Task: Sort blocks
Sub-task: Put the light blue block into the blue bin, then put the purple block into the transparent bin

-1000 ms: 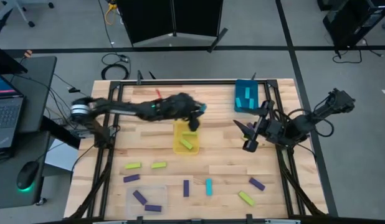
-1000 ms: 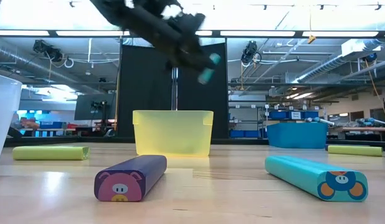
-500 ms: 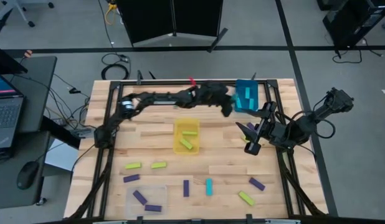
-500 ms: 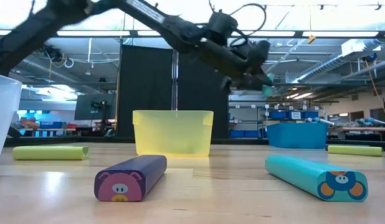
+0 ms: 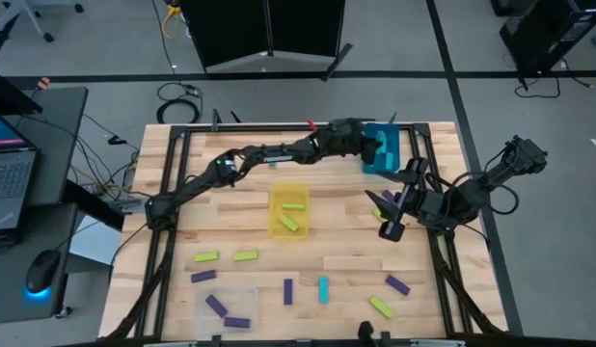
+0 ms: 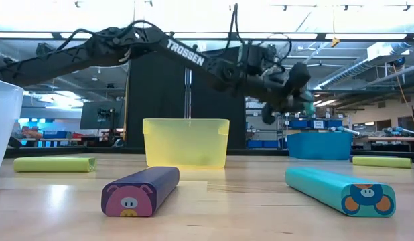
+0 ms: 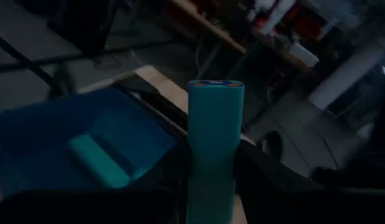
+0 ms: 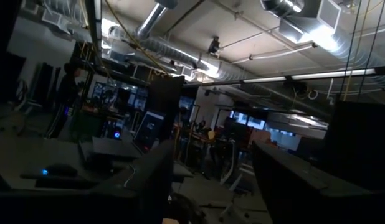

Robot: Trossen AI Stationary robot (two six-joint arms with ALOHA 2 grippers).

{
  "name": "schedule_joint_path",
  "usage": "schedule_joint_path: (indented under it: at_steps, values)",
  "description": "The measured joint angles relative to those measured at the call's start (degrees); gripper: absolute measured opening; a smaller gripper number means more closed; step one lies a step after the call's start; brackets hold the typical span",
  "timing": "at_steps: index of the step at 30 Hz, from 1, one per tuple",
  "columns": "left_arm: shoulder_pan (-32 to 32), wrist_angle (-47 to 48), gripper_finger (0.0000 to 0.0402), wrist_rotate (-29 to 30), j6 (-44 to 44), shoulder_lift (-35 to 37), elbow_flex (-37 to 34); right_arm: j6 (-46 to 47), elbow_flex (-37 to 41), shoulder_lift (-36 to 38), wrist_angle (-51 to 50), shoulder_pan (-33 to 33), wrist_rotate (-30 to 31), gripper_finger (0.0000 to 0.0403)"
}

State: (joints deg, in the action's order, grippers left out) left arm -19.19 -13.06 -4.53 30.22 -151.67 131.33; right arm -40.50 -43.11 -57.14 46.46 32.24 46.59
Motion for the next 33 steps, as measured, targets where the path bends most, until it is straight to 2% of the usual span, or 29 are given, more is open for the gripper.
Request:
schedule_joint_path:
  at_steps: [8, 16, 19, 21, 24, 27, 30, 33]
  values:
    - [-0.65, 2.14, 0.0111, -0.09, 1.92, -1.08, -0.02, 0.19, 0.00, 0.00, -0.18, 0.05, -0.13, 0.0222]
    - [-0.71, 2.10, 0.0260, -3.03, 4.22, -1.05, 0.00, 0.24, 0.00, 0.00, -0.24, 0.05, 0.15, 0.0224]
    - [-0.69, 2.26, 0.0295, -4.88, 3.17, -1.03, 0.00, 0.25, 0.00, 0.00, -0.24, 0.05, 0.33, 0.0224]
    - [-0.70, 2.29, 0.0304, -5.38, 3.14, -0.89, 0.01, 0.35, 0.00, 0.00, -0.24, 0.05, 0.37, 0.0223]
    - [-1.09, 4.90, 0.0298, -5.36, 3.01, -0.75, 1.24, 0.48, 0.00, 0.00, -0.23, 0.05, 0.92, 0.0221]
    - [-1.41, 10.85, 0.0269, -4.76, 0.65, -0.75, 3.39, 1.20, 0.00, 0.00, -0.24, 0.05, 2.06, 0.0220]
    - [-1.58, 17.53, 0.0216, -3.89, -3.24, 1.45, 3.06, 1.50, 0.00, 0.00, -0.24, 0.05, 2.43, 0.0221]
    - [-1.58, 25.05, 0.0136, -1.38, -8.66, 4.97, 3.04, 1.43, 0.00, -0.02, -0.22, 0.05, 2.43, 0.0222]
